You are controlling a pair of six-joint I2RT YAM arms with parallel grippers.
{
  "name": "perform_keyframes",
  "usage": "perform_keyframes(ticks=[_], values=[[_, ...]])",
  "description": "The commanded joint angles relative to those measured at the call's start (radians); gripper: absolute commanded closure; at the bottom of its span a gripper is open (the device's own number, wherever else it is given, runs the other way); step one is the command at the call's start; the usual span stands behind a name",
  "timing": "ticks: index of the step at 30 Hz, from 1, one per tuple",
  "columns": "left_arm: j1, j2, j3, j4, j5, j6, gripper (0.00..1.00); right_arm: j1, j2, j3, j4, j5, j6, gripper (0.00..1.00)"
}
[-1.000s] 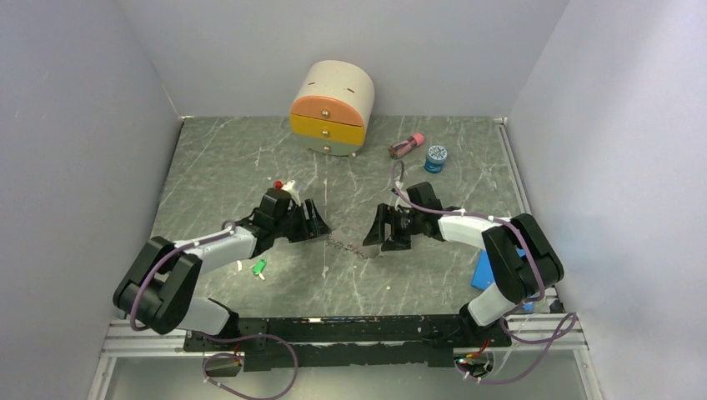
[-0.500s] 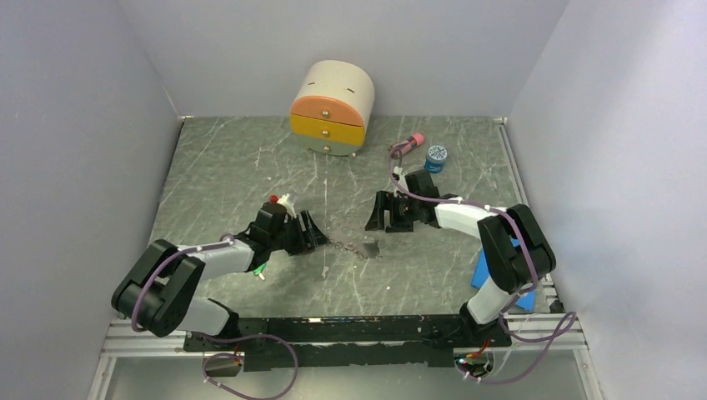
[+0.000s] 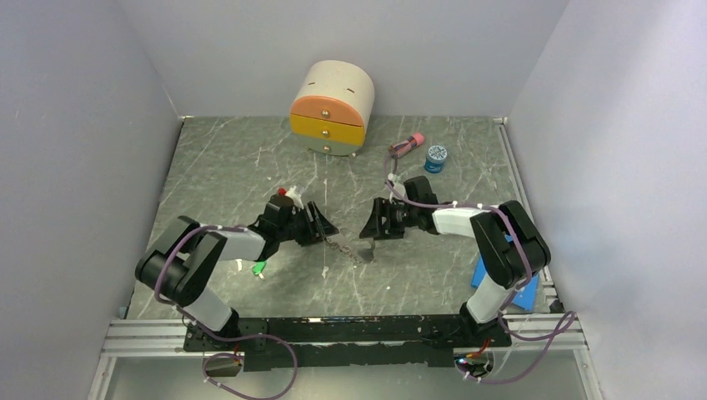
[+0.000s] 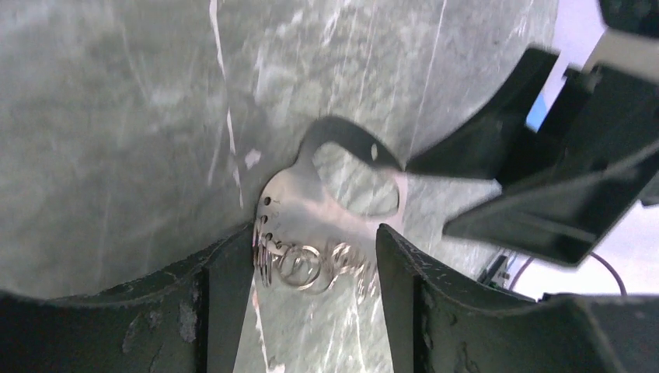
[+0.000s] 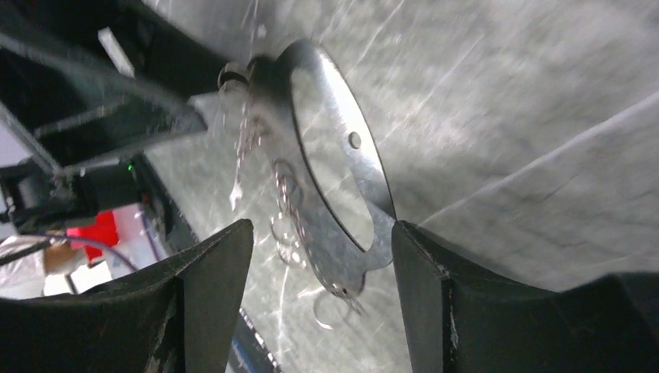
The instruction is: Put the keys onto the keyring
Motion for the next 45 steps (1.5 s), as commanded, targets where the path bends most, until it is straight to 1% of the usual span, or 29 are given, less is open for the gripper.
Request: perform_keyframes(ticks=[1,7,9,11,13,16,19,23,28,32,38,45], values=[[-0.004,0.064,0.098,-0.04,0.004,0.053,0.38,0.039,-0.033,-0.092,0.039,-0.08,0.056,0.32],[-0.003,0.15,0.231,-0.082,0.025,0.113,0.38,0.104,-0.057,-0.172,0.163,-0.117,0.174,0.32],[-0.002,0.173,0.263,-0.093,0.031,0.133,0.38,0.128,-0.054,-0.175,0.206,-0.118,0.205,0.32],[-0.003,0.174,0.282,-0.123,0.018,0.156,0.37,0.139,-0.056,-0.165,0.208,-0.102,0.214,0.32],[-0.003,0.145,0.285,-0.171,-0.015,0.178,0.35,0.14,-0.076,-0.156,0.192,-0.072,0.209,0.32],[-0.003,0.068,0.268,-0.267,-0.076,0.206,0.32,0.139,-0.115,-0.117,0.084,0.005,0.154,0.3],[-0.002,-0.034,0.234,-0.336,-0.117,0.216,0.31,0.137,-0.139,-0.083,0.004,0.081,0.104,0.29],[-0.002,-0.14,0.156,-0.371,-0.127,0.184,0.3,0.135,-0.115,-0.041,-0.06,0.135,0.06,0.29],[-0.001,-0.198,0.05,-0.291,-0.066,0.088,0.32,0.134,-0.072,-0.043,-0.041,0.099,0.07,0.29],[-0.002,-0.173,0.013,-0.218,-0.034,0.049,0.32,0.136,-0.051,-0.058,0.004,0.05,0.1,0.29],[-0.001,-0.036,0.021,-0.094,0.012,0.033,0.34,0.139,-0.039,-0.077,0.019,0.02,0.122,0.3],[-0.005,0.133,0.124,0.02,0.096,0.032,0.37,0.151,-0.047,-0.103,0.043,0.002,0.14,0.3]])
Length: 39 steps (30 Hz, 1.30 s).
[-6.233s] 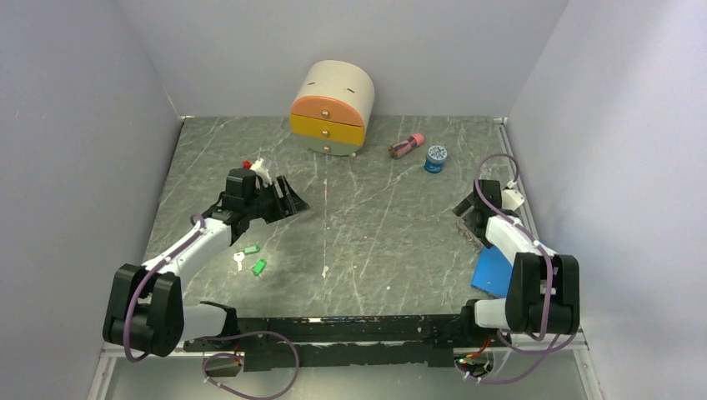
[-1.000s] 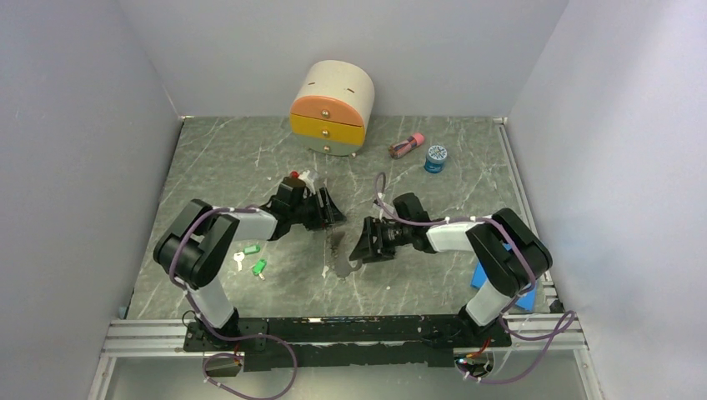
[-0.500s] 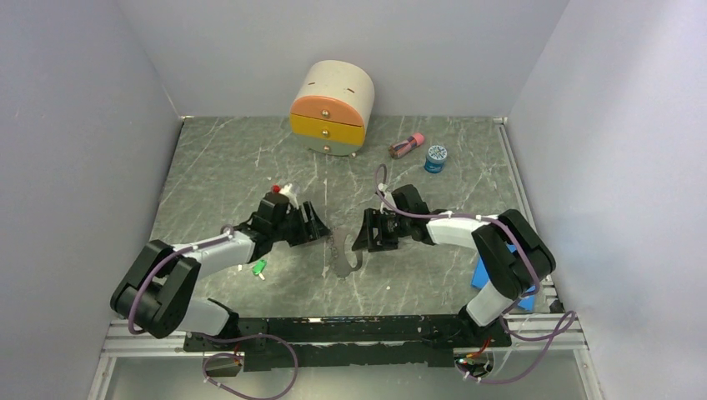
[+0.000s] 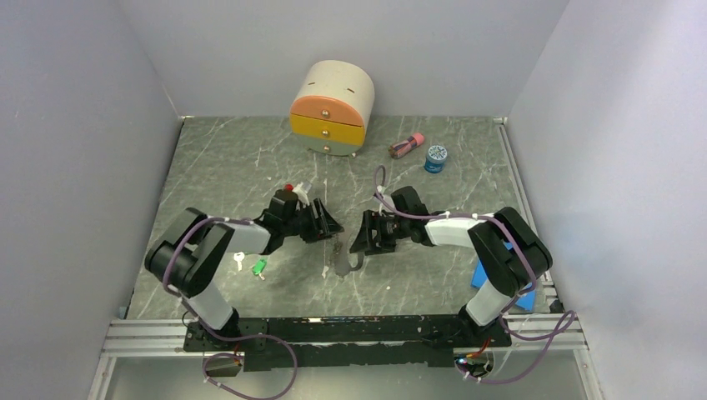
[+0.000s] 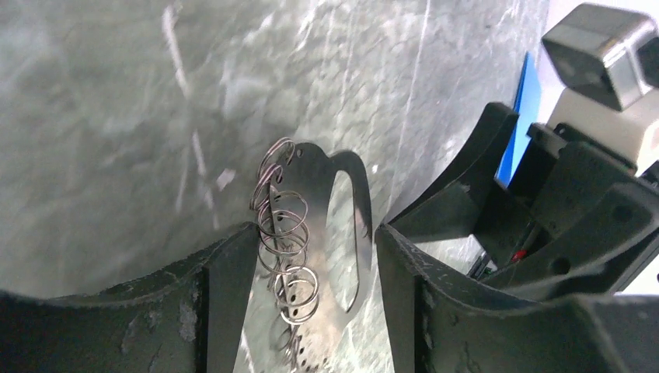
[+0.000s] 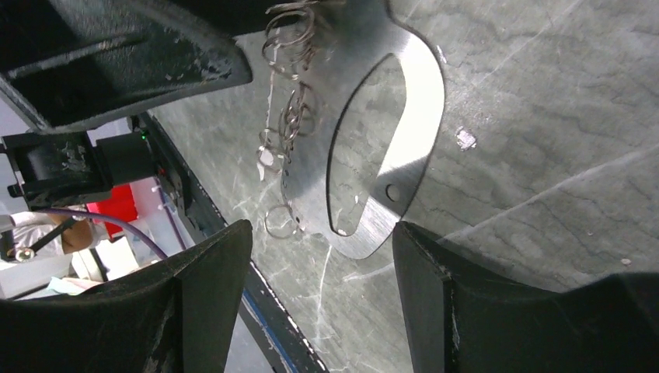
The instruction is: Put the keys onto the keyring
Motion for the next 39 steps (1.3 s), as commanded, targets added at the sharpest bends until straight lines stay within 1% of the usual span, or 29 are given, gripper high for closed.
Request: perform_keyframes(ticks=[1,4,8,12,14,18,26,31,35,39], values=[[-0.006,0.092,0.07,0.066,0.057,0.004,0.37,0.014,0.009,-0.031,0.033,-0.03,0.013,0.3],[-0.01,0.126,0.12,0.065,0.071,0.02,0.37,0.028,0.017,-0.021,0.058,-0.067,0.015,0.3],[-0.008,0.101,0.149,-0.01,0.03,0.066,0.37,0.037,-0.008,0.002,0.01,-0.023,-0.015,0.28],[-0.009,-0.007,0.152,-0.166,-0.074,0.145,0.35,0.037,-0.048,0.035,-0.075,0.055,-0.093,0.27],[-0.007,-0.069,0.144,-0.241,-0.142,0.181,0.34,0.037,-0.064,0.045,-0.089,0.083,-0.119,0.26],[-0.006,-0.203,0.067,-0.297,-0.193,0.212,0.33,0.036,-0.086,0.065,-0.125,0.103,-0.151,0.24],[-0.003,-0.497,-0.14,-0.328,-0.193,0.179,0.31,0.035,-0.083,0.09,-0.097,0.088,-0.142,0.19],[-0.002,-0.63,-0.281,-0.257,-0.217,0.098,0.26,0.035,-0.065,0.1,-0.069,0.069,-0.123,0.19],[-0.003,-0.638,-0.329,-0.19,-0.213,0.051,0.27,0.035,-0.055,0.112,-0.078,0.064,-0.126,0.2],[-0.002,-0.561,-0.297,-0.17,-0.187,0.067,0.28,0.033,-0.049,0.114,-0.078,0.071,-0.118,0.21]])
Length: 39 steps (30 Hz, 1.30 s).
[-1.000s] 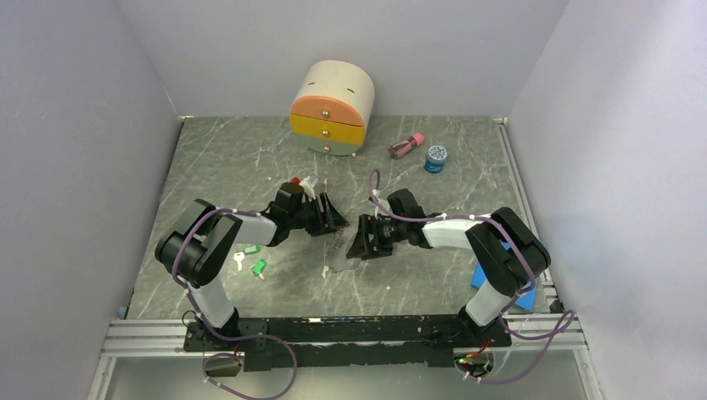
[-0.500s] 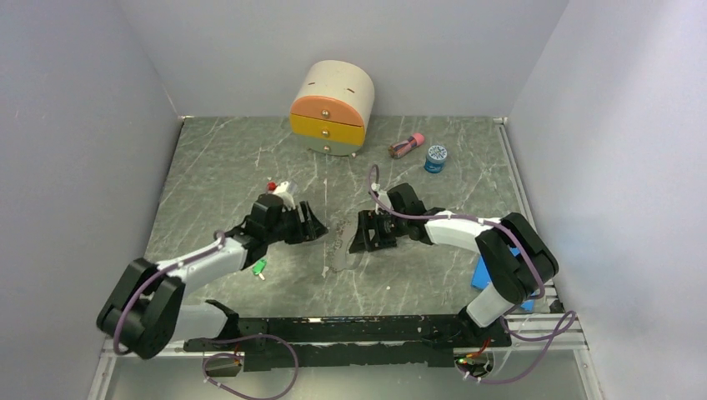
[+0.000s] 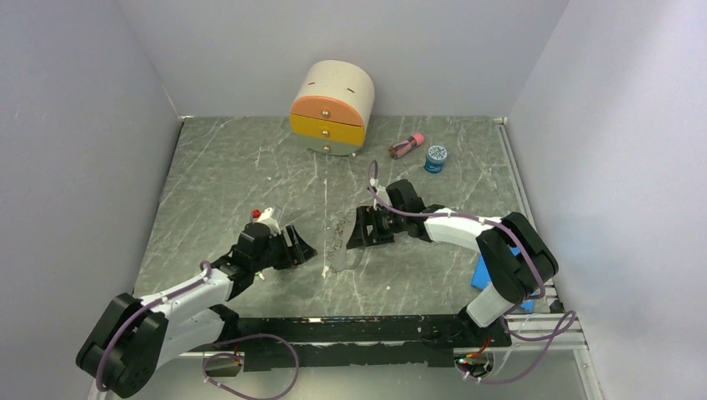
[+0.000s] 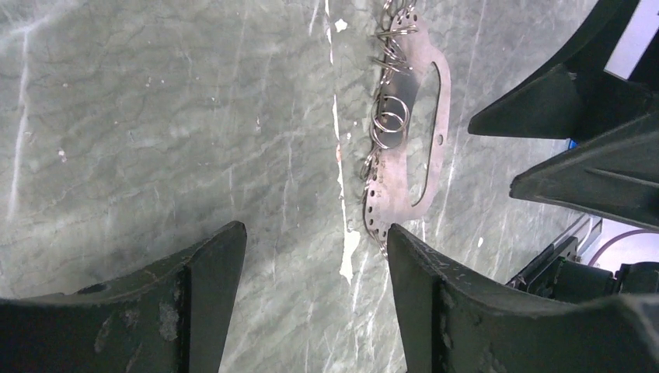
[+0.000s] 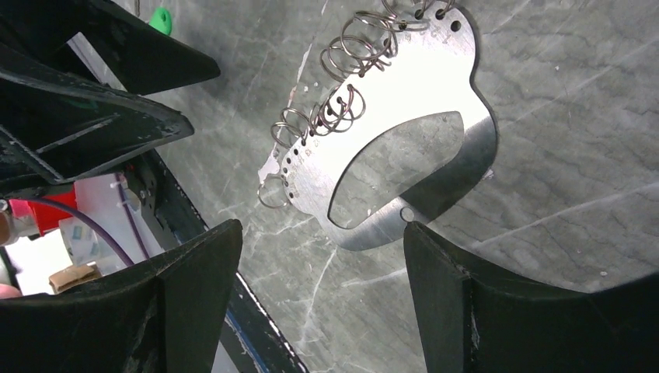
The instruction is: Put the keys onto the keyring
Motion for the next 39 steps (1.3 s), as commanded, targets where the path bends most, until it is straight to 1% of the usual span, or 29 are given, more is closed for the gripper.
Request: perform_keyframes(ticks=[1,5,8,12,16,19,22,24,27,29,34,39], values=[[0.002,0.078,0.048,0.093,0.026,-0.011,0.29,-0.006,0.01,0.035,0.036,-0.013,0.019,0.21],[0.003,0.18,0.074,0.174,0.09,-0.005,0.31,-0.018,0.01,0.004,0.102,-0.046,0.076,0.22],[0.004,0.259,0.099,0.226,0.13,0.0,0.33,-0.022,0.012,-0.006,0.117,-0.049,0.088,0.23],[0.006,0.331,0.135,0.246,0.156,0.011,0.35,-0.034,0.013,-0.018,0.127,-0.058,0.101,0.24],[0.007,0.376,0.152,0.272,0.161,0.017,0.36,-0.076,0.023,-0.056,0.216,-0.119,0.167,0.25],[0.011,0.406,0.174,0.276,0.169,0.029,0.39,-0.094,0.038,-0.073,0.26,-0.147,0.197,0.27],[0.013,0.441,0.193,0.287,0.187,0.037,0.42,-0.102,0.052,-0.073,0.254,-0.153,0.192,0.3],[0.013,0.463,0.202,0.299,0.201,0.042,0.46,-0.103,0.05,-0.077,0.253,-0.155,0.191,0.31],[0.015,0.5,0.219,0.315,0.222,0.043,0.48,-0.106,0.047,-0.073,0.24,-0.147,0.181,0.31],[0.015,0.527,0.223,0.344,0.243,0.035,0.49,-0.104,0.047,-0.067,0.226,-0.141,0.174,0.31],[0.015,0.588,0.226,0.42,0.292,0.002,0.56,-0.096,0.057,-0.054,0.217,-0.146,0.175,0.34],[0.015,0.587,0.178,0.487,0.281,-0.027,0.56,-0.064,0.075,-0.045,0.218,-0.128,0.195,0.39]])
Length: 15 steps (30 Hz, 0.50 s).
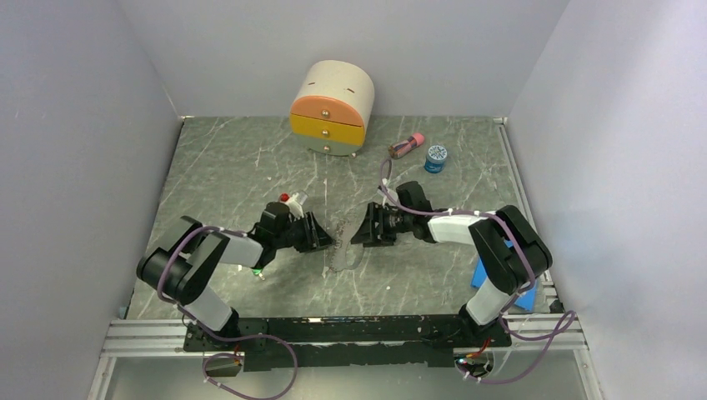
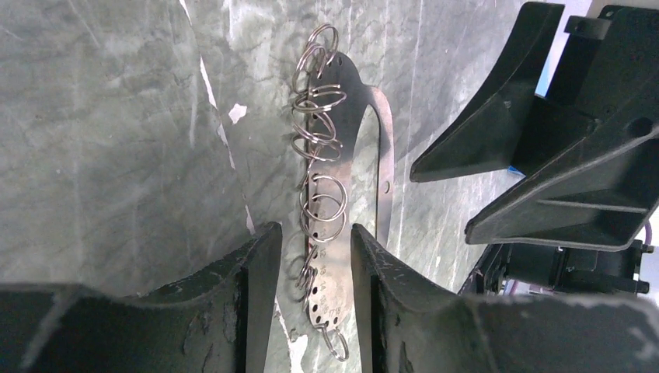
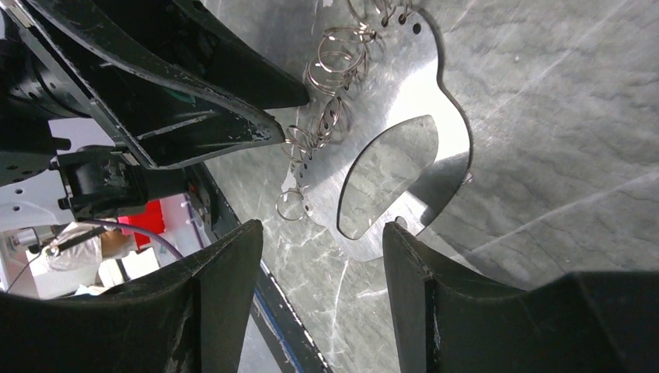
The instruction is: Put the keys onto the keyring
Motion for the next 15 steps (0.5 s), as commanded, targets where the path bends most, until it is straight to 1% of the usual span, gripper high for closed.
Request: perform_keyframes(ticks=[1,6,11,15], values=[[0.003,-0.006,-0.034,0.084,0.012,-0.024,0.57,0.029,0.021,0.03,0.028,0.003,0.02,0.4],[0.003,-0.046,-0.059,0.063,0.006,-0.028,0.58,0.049,0.051,0.057,0.042,0.008,0.043,0.44],[0.001,-0.104,-0.082,0.002,-0.025,-0.025,0.62,0.073,0.07,0.079,0.059,0.013,0.06,0.45],[0.0,-0.14,-0.111,-0.004,-0.018,-0.042,0.63,0.085,0.09,0.09,0.061,0.011,0.065,0.47]])
